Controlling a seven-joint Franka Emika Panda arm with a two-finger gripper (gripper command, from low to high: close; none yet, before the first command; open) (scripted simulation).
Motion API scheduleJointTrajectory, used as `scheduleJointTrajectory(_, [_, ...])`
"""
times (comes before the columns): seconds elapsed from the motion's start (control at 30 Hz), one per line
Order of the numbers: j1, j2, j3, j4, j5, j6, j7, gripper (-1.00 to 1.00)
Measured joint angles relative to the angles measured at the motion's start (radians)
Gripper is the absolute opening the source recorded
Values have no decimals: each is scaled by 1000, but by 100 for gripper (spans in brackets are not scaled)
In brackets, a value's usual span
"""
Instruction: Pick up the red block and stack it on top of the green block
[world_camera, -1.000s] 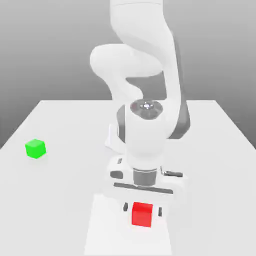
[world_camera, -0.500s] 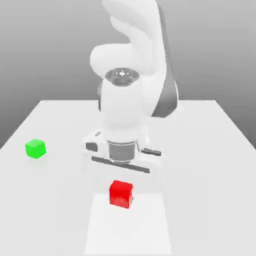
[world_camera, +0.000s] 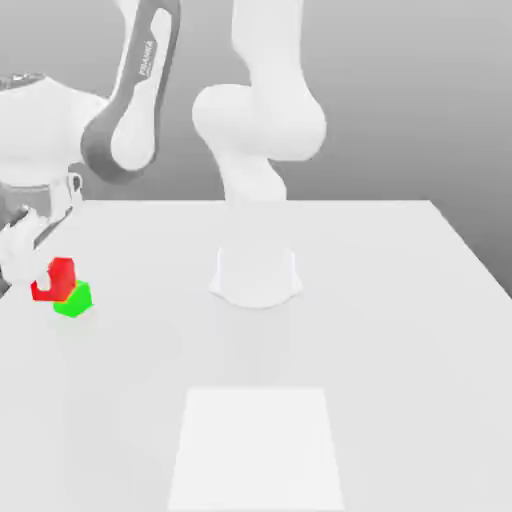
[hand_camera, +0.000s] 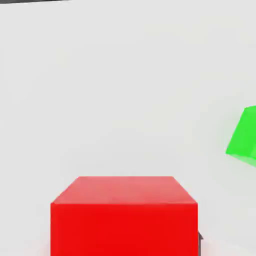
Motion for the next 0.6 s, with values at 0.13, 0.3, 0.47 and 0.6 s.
scheduleJointTrajectory(0.13, [-104, -2, -78, -15, 6, 9, 56, -100])
scheduleJointTrajectory(0.3, [-71, 82, -104, -10, 96, 86, -1, -100])
scheduleJointTrajectory(0.47, [-33, 193, -102, -9, 243, 184, -103, -100])
scheduleJointTrajectory(0.6, [-45, 262, -64, -10, 355, 243, -182, 100])
